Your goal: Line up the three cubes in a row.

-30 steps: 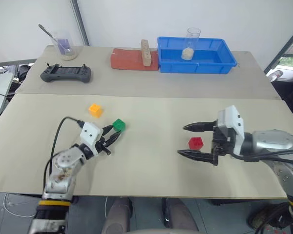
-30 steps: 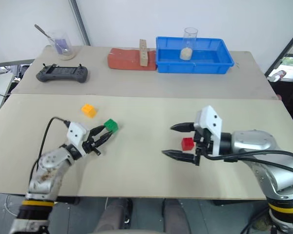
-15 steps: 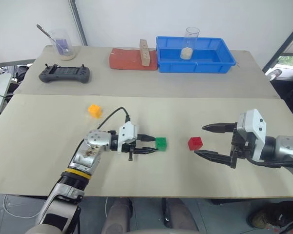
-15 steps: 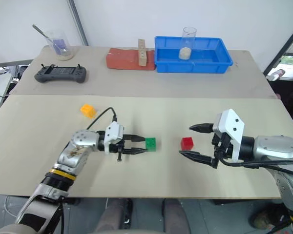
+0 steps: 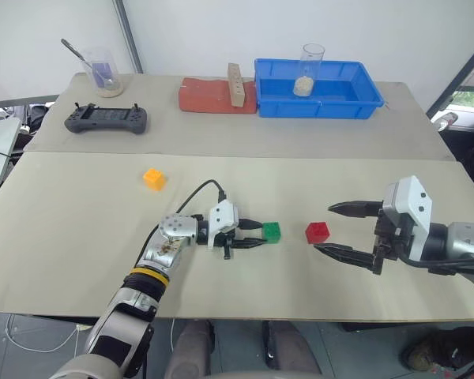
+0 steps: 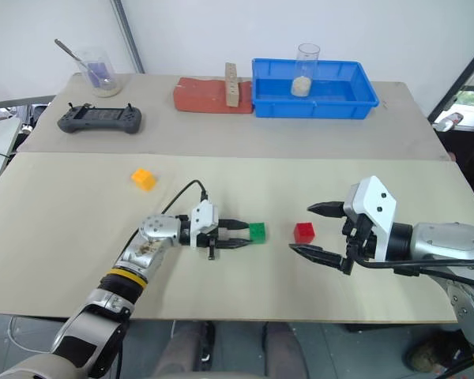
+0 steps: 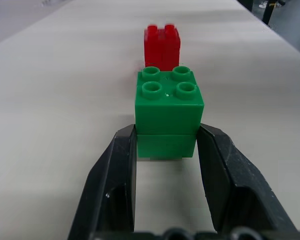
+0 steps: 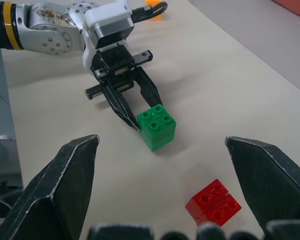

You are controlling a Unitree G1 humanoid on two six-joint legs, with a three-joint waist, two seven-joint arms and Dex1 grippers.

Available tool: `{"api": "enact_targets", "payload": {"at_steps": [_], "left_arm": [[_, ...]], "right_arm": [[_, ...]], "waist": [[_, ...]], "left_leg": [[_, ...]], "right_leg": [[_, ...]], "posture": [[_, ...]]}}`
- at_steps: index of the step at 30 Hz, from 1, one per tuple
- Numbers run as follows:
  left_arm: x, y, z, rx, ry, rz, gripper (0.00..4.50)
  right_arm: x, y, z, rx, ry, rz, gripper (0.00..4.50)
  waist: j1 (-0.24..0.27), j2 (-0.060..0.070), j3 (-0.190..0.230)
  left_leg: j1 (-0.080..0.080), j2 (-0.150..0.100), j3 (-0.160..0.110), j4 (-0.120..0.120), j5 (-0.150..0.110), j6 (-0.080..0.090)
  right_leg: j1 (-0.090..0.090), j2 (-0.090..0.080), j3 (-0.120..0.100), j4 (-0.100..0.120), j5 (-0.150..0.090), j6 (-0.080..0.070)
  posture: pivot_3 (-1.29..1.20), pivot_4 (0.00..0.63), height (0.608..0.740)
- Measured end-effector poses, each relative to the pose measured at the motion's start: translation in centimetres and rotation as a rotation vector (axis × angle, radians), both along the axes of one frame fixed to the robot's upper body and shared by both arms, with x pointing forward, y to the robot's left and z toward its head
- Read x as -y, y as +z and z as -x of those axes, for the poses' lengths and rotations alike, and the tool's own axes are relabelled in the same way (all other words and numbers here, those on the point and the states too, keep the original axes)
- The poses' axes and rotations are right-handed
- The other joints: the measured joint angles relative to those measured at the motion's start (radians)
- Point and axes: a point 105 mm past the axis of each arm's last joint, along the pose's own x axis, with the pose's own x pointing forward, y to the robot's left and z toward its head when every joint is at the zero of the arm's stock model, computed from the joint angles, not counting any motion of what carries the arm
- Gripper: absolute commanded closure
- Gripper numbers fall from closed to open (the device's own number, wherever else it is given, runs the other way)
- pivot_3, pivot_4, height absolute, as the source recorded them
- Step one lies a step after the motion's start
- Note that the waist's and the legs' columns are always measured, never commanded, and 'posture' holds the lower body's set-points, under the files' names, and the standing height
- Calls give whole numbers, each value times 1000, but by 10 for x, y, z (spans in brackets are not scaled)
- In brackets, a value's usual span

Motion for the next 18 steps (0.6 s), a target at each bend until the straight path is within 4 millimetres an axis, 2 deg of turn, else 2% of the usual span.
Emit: {"api": "enact_targets", "payload": {"at_steps": [18], "left_arm": [[14, 1, -11, 57, -25, -7, 3246]], "right_arm": [[2, -7, 4, -13, 10, 5, 0]], "waist": [[9, 0, 0]], "left_leg": [[0, -1, 0, 1, 1, 1]], "right_leg": [[1, 0, 0, 0, 1, 1]], "posture": [[0, 150, 740]]}}
